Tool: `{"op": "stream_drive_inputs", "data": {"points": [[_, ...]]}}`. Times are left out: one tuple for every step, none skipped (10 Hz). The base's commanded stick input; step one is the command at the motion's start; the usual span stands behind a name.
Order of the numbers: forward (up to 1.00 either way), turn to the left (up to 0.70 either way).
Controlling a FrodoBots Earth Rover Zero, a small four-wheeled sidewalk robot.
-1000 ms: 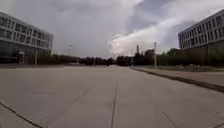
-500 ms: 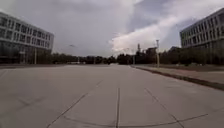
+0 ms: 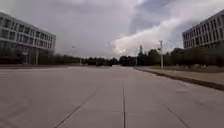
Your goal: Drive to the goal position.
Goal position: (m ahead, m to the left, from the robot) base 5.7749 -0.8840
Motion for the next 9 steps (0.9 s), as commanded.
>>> {"op": "stream_drive_inputs", "data": {"points": [[1.00,0.00],[1.00,0.00],[1.00,0.00],[1.00,0.00],[1.00,0.00],[1.00,0.00],[1.00,0.00],[1.00,0.00],[1.00,0.00]]}}
